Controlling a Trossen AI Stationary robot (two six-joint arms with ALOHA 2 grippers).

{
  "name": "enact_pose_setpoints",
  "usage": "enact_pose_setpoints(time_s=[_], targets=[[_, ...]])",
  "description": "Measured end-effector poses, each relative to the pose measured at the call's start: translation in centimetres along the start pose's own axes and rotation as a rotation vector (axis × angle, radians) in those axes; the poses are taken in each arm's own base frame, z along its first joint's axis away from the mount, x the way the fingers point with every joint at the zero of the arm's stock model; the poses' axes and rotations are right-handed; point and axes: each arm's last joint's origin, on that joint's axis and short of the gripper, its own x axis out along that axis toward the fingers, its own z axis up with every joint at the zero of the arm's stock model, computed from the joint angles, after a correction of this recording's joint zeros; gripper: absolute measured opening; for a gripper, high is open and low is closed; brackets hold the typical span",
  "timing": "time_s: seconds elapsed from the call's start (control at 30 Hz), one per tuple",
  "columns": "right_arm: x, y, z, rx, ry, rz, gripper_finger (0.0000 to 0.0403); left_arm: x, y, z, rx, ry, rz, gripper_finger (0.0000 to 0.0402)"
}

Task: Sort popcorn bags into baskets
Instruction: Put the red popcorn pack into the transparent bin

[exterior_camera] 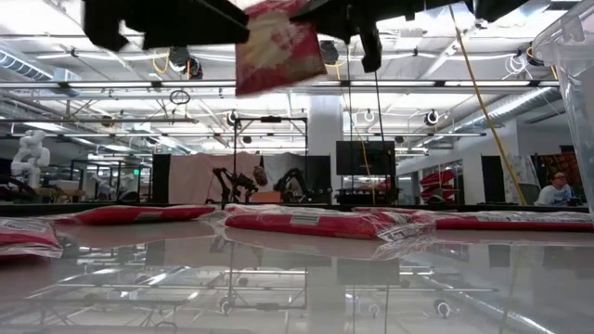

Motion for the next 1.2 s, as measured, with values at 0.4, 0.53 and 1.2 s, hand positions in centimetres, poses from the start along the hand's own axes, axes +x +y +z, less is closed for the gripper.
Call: enact_pose_setpoints(time_s=[0.4,0.53,1.2], targets=[[0.5,-0.2,1.1,0.127,-0.074,0.032,0.0005,3.7,0.3,-1.1,0.534,0.167,0.298,0.0352],[0.5,-0.2,1.2,0.167,-0.075,0.035,0.0006,4.8,1.0,-1.8,0.622,0.219,0.306,0.0338],[0.4,-1.0,0.4,0.229,-0.031,-0.010,0.0008,4.8,2.1,-1.3,0.551,0.186,0.370,0.0022]])
